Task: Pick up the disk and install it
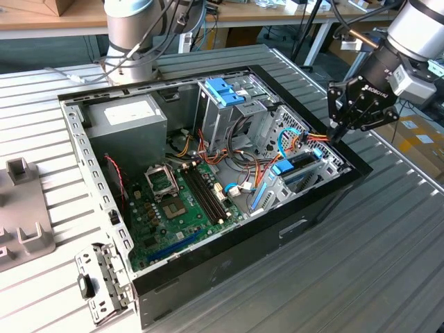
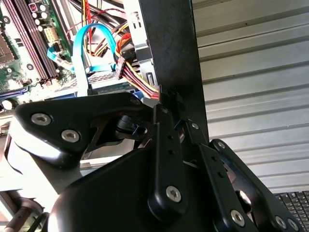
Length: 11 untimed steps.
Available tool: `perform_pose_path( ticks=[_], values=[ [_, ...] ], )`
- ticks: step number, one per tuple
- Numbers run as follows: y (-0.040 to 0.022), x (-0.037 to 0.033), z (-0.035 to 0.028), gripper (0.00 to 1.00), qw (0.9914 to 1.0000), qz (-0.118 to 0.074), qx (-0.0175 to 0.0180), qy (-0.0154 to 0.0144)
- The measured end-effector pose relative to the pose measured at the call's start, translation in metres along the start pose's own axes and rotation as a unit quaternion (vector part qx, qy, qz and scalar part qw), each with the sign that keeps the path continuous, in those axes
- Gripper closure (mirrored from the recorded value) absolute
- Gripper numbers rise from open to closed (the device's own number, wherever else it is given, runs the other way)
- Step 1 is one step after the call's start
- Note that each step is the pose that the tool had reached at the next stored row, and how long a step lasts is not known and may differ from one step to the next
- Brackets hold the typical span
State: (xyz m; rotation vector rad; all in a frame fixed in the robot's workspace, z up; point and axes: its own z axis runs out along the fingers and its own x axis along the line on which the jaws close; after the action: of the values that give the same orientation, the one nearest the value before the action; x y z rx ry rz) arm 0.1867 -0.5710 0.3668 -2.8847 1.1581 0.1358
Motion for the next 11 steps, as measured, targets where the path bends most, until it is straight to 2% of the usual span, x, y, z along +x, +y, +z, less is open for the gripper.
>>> perform_pose_path(
  ticks=[6,11],
  values=[
    [0.0009,-0.0011,-0.0015,0.81,1.0,0.0,0.0,0.0],
    [0.0048,-0.0051,-0.001,0.81,1.0,0.0,0.0004,-0.0004]
  ],
)
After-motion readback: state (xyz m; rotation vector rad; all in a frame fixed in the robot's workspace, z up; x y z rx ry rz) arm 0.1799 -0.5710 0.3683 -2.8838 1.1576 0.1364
